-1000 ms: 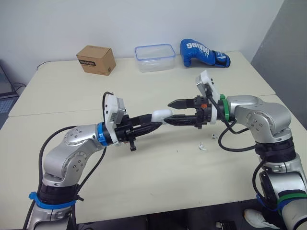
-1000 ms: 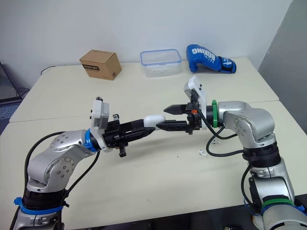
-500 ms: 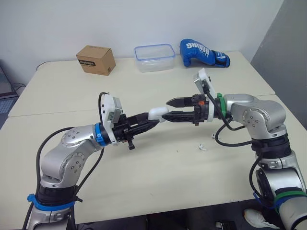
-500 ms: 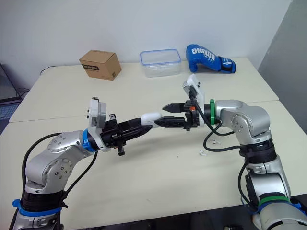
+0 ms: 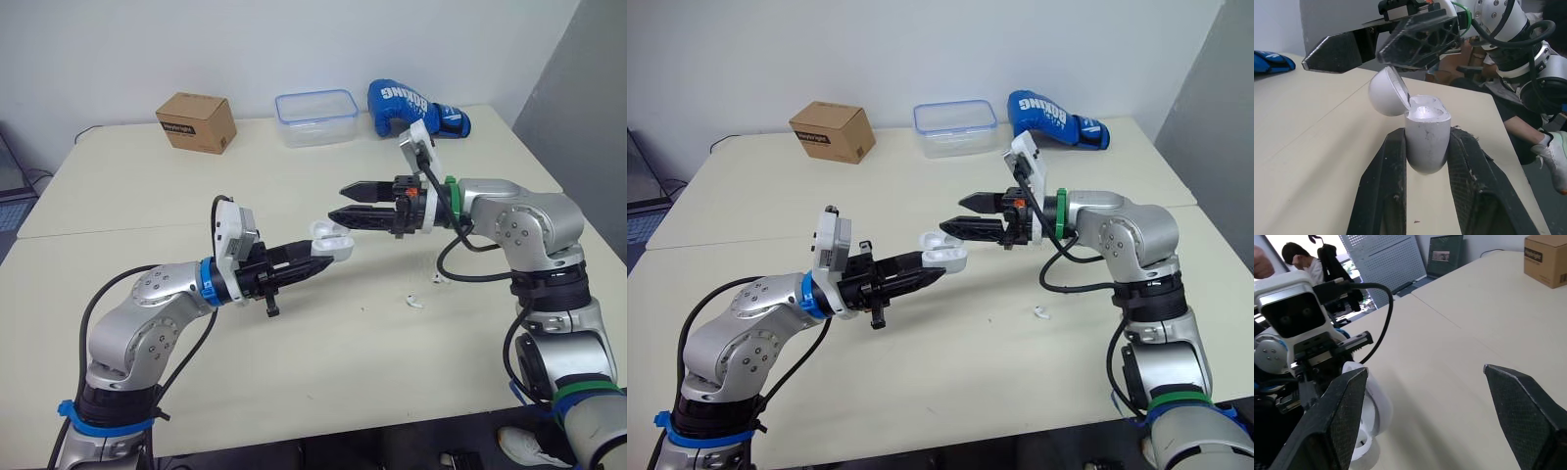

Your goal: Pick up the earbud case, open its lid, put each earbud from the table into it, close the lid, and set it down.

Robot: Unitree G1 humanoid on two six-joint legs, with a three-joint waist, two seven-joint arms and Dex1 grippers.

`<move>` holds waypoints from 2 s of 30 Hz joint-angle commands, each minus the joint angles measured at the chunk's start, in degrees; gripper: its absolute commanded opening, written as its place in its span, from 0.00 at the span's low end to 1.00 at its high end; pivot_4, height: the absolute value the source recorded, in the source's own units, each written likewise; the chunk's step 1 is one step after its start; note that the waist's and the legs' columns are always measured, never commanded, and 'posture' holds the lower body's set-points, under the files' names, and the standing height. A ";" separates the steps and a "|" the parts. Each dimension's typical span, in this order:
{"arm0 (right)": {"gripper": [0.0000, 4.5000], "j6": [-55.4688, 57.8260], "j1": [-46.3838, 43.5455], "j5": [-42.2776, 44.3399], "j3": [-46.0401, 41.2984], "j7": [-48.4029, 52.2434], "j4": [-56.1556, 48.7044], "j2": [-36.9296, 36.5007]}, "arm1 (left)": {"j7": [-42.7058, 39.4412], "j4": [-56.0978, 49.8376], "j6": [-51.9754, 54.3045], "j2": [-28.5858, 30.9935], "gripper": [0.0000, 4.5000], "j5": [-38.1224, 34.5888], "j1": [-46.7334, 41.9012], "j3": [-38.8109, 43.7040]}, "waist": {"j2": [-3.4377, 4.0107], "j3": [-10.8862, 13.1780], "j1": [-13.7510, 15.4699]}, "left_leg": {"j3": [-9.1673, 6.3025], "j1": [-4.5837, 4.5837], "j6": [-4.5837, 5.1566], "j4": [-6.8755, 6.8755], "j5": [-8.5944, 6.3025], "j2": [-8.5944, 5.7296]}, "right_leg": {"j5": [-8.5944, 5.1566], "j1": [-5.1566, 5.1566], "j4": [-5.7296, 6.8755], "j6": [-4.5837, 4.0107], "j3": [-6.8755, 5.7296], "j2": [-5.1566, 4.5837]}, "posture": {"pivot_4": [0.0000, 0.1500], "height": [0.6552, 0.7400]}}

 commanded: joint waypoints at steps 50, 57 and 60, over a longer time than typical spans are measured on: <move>0.88 19.15 -0.01 -30.24 40.91 2.43 -17.74 -21.81 | -0.99 9.05 -14.28 -3.53 0.18 7.68 -4.50 -1.43 | 0.00 0.00 0.81 | 0.03 -0.02 0.00 -0.01 0.00 0.00 | 0.00 -0.02 -0.08 0.00 0.00 -0.01 | 1.00 1.00; 0.69 20.42 -0.38 -29.60 40.94 1.68 -17.51 -20.75 | -0.84 8.76 -14.24 -3.72 0.18 7.79 -4.16 -1.61 | 0.00 0.00 0.83 | 0.02 -0.02 0.00 -0.01 0.00 0.00 | 0.00 -0.02 -0.08 0.00 -0.01 -0.01 | 1.00 1.00; 0.69 20.30 -0.62 -29.69 41.13 1.55 -17.23 -20.70 | -0.71 8.64 -14.24 -3.84 0.18 7.84 -4.05 -1.67 | 0.00 0.00 0.83 | 0.02 -0.02 0.00 -0.01 0.00 0.00 | 0.00 -0.02 -0.08 0.00 -0.01 -0.01 | 1.00 1.00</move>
